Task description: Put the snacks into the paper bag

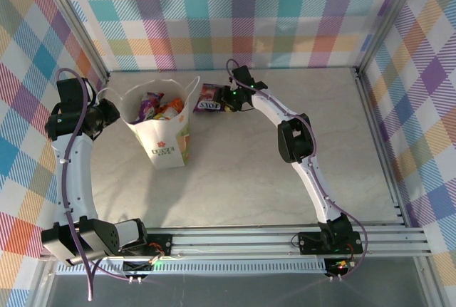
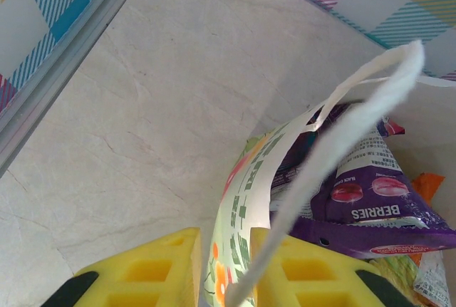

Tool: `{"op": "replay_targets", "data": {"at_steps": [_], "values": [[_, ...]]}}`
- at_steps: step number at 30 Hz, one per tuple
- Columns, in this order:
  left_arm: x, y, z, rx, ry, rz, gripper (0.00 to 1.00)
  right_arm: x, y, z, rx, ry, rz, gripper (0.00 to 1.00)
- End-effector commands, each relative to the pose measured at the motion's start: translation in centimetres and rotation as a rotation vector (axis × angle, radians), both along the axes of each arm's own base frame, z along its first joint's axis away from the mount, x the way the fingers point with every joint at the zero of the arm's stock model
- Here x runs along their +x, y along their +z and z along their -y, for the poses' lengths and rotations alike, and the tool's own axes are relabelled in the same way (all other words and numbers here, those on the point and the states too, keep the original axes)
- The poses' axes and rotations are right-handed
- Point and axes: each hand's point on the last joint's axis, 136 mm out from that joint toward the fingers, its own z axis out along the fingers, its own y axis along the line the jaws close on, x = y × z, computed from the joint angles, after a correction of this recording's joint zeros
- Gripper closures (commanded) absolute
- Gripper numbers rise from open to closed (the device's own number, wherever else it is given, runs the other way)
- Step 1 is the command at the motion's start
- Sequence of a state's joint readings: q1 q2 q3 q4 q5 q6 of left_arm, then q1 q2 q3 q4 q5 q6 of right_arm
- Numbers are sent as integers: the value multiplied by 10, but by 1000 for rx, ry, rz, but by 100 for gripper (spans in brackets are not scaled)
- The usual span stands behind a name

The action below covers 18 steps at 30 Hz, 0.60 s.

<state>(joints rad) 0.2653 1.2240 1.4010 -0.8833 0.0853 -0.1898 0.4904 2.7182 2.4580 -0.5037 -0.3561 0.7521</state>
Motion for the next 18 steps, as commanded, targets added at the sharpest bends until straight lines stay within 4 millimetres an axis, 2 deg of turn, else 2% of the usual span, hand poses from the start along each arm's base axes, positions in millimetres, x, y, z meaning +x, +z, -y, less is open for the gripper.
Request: {"op": "replay_targets", "data": {"at_steps": [1, 5, 8, 13, 18], "values": [[-1, 2, -6, 9, 10, 8, 75, -15, -27, -8, -26, 14, -71, 56], [-2, 2, -6, 12, 11, 9, 75, -16, -24, -9, -21, 21, -74, 69], [-2, 0, -5, 0, 8, 8, 75, -19, -16, -9, -19, 32, -71, 74], [-2, 2, 0, -21, -6, 16, 75, -23, 8, -5, -37, 60, -37, 82], [-2, 7, 3, -31, -13, 29, 75, -31, 30, 5, -77, 76, -8, 84]]}}
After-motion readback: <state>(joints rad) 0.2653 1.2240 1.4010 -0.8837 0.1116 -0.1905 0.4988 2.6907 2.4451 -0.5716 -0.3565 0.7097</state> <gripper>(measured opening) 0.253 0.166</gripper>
